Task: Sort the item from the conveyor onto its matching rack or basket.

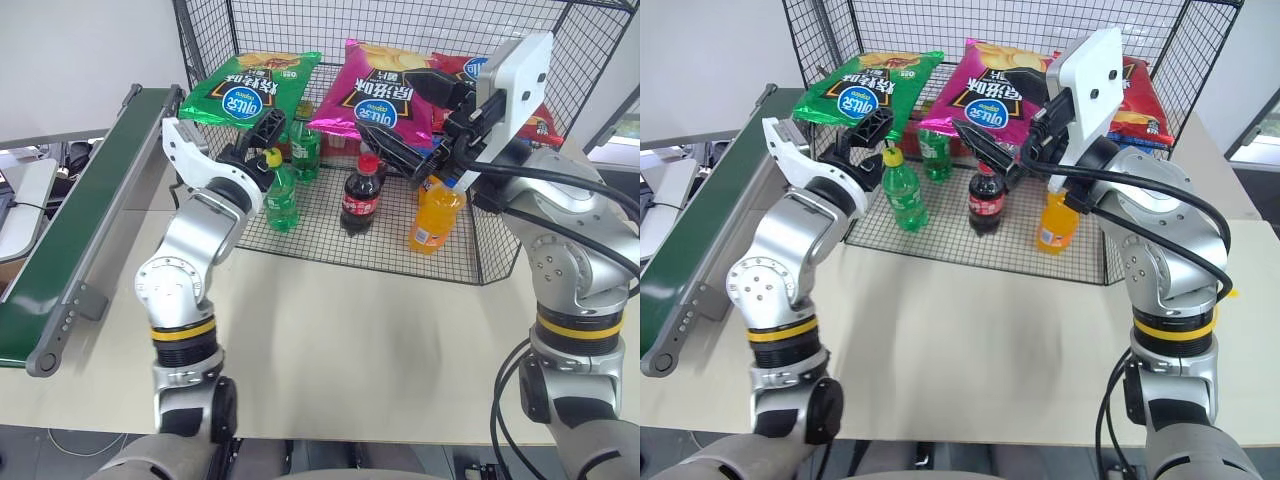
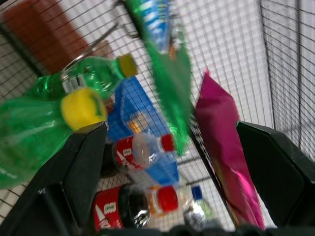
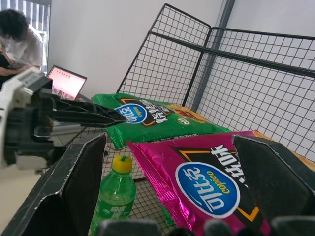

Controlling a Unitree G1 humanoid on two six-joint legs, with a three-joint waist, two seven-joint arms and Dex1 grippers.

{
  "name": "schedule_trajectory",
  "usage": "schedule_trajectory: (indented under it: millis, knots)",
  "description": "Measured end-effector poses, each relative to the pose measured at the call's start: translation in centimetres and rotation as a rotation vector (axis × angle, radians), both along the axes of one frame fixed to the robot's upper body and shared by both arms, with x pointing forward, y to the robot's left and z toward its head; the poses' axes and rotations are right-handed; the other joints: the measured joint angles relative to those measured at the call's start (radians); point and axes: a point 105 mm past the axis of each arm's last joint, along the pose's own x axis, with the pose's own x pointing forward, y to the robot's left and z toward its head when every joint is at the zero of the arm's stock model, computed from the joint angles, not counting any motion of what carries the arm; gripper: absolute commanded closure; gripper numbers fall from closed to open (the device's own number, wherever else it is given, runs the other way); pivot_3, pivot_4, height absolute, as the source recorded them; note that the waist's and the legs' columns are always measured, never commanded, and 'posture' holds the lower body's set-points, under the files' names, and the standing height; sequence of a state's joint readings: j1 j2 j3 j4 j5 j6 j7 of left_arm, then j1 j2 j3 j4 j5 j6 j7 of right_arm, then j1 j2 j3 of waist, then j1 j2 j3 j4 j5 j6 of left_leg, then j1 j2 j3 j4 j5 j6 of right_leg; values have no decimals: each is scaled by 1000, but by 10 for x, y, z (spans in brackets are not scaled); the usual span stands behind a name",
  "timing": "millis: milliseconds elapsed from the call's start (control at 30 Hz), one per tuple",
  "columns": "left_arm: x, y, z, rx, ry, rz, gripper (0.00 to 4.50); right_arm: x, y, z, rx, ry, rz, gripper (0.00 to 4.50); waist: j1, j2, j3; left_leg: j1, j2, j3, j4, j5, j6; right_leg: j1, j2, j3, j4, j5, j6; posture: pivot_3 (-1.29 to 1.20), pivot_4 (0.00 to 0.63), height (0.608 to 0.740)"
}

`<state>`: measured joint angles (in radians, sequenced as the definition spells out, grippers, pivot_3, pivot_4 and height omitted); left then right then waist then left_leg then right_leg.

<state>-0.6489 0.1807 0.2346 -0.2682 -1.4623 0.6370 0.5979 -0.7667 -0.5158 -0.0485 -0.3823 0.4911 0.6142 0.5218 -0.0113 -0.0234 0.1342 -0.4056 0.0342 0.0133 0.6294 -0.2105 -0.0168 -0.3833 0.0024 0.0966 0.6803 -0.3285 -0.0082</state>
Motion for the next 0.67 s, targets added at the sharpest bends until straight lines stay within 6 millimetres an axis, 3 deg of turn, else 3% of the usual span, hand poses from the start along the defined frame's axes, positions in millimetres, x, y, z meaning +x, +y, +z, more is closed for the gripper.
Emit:
schedule_trajectory:
  millis: [33,100,167,267,433,533,667]
  knots:
    - [-2,6,1,73,-20,-7,49,0,-1,-1,0,1,-2,0,0,0,0,0,0,0,0,0,0,0,0,0,0,0,0,0,150,740]
    - [-9,42,3,386,-103,2,49,1,-3,-5,0,4,-3,0,-13,0,0,2,1,0,-2,2,-4,-1,3,1,0,0,0,0,150,740]
    - [-17,64,13,528,-171,0,49,5,-8,-10,0,25,-21,0,-13,1,0,2,2,-1,-3,3,-6,-2,4,0,0,0,0,0,150,740]
    - [-30,74,22,660,-248,-64,49,4,-8,-11,-6,28,-14,0,-7,2,1,2,2,-1,-4,3,-5,-2,4,0,0,0,0,0,150,740]
    - [-50,90,16,861,-307,-133,49,0,-20,-18,-37,46,-5,0,-3,2,1,0,2,0,-4,1,-2,-3,3,0,-2,0,0,0,150,740]
    - [-55,110,22,940,-348,-86,49,-1,-35,-18,-40,50,-22,0,-3,2,2,0,2,0,-4,0,-1,-4,0,0,-2,0,0,0,150,740]
    - [-58,119,34,1010,-419,-46,49,-3,-37,-13,-29,38,-24,0,-7,2,2,1,3,1,-4,0,0,-3,0,0,-2,0,0,0,150,740]
